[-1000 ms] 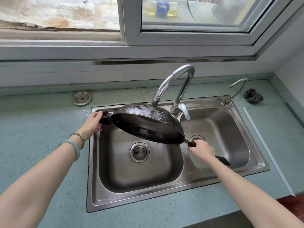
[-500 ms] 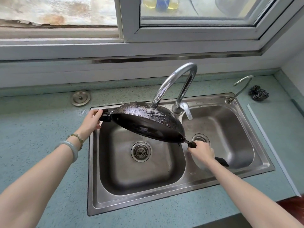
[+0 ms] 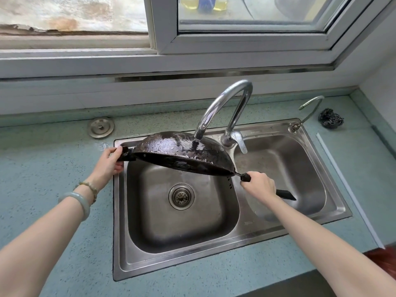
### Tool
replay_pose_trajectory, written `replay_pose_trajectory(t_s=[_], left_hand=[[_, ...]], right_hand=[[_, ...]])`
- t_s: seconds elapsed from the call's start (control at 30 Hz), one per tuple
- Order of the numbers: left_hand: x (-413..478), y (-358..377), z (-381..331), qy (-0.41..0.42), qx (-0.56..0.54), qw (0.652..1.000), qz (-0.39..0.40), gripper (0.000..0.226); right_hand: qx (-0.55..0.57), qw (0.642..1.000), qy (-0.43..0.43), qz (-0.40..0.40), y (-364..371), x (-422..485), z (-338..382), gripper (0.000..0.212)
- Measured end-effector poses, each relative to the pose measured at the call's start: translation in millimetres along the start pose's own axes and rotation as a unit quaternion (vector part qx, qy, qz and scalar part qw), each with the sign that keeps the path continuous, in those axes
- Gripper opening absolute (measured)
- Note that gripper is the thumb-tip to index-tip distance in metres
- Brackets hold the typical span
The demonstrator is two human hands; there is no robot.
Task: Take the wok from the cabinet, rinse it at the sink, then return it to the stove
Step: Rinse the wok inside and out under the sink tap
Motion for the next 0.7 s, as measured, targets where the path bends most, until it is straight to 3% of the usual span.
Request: replay_pose_trajectory(t_s=[0.1, 0.33, 0.7], left_hand=[[-3, -1, 0, -0.006, -0.003, 1.0, 0.005, 0.021], [-19, 2, -7, 0.016, 0.075, 0.995, 0.071, 0.076], [-27, 10, -10, 0.061, 0.147, 0.987, 0.012, 0.046]], right_hand=[[-0.007, 1.0, 0.001, -0.003, -2, -2, 0, 0.017], [-0.009, 1.0, 0.002, -0.014, 0, -11, -11, 0.017], [-0.003, 0.999, 0.008, -0.053, -2, -20, -20, 0.019]])
Point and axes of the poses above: each hand's wrist, its own x-axis towards the middle knuckle, its own y-axis out of the palm, z = x × y, the point moved 6 cm from there along x, towards the middle knuckle, and after that the axes turned 2 degrees about y, right-handed, at the moved point
